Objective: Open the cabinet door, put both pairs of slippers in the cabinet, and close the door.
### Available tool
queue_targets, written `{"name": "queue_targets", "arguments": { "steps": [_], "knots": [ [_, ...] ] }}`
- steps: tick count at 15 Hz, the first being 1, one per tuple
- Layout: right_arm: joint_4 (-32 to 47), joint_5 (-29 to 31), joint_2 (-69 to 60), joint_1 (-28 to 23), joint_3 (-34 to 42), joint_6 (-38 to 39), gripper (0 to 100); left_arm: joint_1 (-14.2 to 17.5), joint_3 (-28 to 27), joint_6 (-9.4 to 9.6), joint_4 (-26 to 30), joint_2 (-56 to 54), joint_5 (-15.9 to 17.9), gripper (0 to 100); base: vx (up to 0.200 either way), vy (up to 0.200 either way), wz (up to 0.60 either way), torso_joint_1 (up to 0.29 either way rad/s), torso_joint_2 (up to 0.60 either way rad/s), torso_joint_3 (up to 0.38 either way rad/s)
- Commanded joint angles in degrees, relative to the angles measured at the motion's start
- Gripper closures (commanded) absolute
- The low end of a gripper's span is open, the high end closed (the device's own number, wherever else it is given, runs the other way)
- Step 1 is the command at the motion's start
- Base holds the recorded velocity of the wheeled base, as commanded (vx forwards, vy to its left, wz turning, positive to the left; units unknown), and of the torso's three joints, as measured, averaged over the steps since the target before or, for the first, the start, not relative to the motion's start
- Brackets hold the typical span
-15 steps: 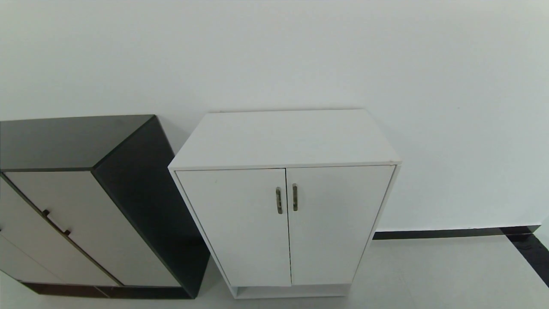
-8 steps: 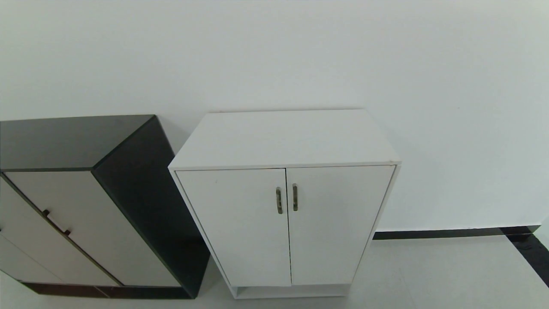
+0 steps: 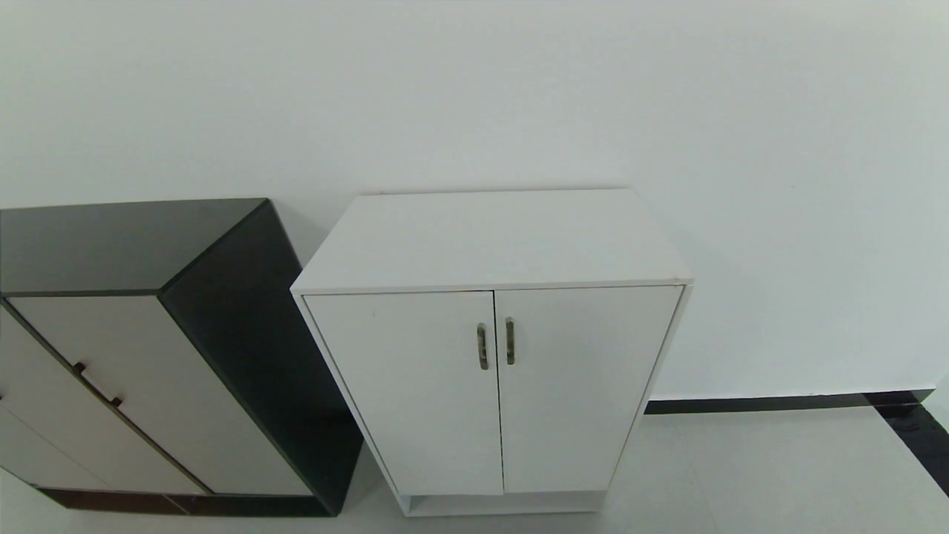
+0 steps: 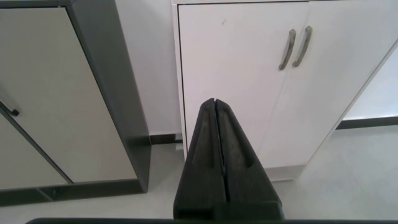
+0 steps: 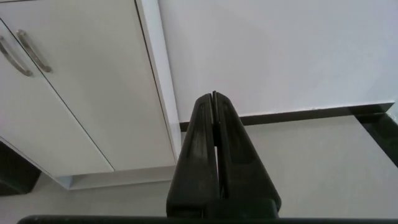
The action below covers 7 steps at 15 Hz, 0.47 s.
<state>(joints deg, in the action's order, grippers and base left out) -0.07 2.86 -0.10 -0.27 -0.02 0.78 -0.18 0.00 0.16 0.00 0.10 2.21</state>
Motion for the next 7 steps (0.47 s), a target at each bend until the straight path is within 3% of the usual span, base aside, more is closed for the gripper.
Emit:
{"name": "queue_targets", "arguments": {
  "steps": [1,7],
  "knots": [
    [-0.01,-0.05,0.10,0.00,0.02,0.01,100,0.01,0.00,0.02,0.00,-0.01,-0.01,100,0.000,0.000,0.00,0.000,0.00,0.000],
    [-0.10,-0.40,0.10,0.00,0.02,0.98,100,0.01,0.00,0.02,0.00,-0.01,-0.01,100,0.000,0.000,0.00,0.000,0.00,0.000]
  ]
}}
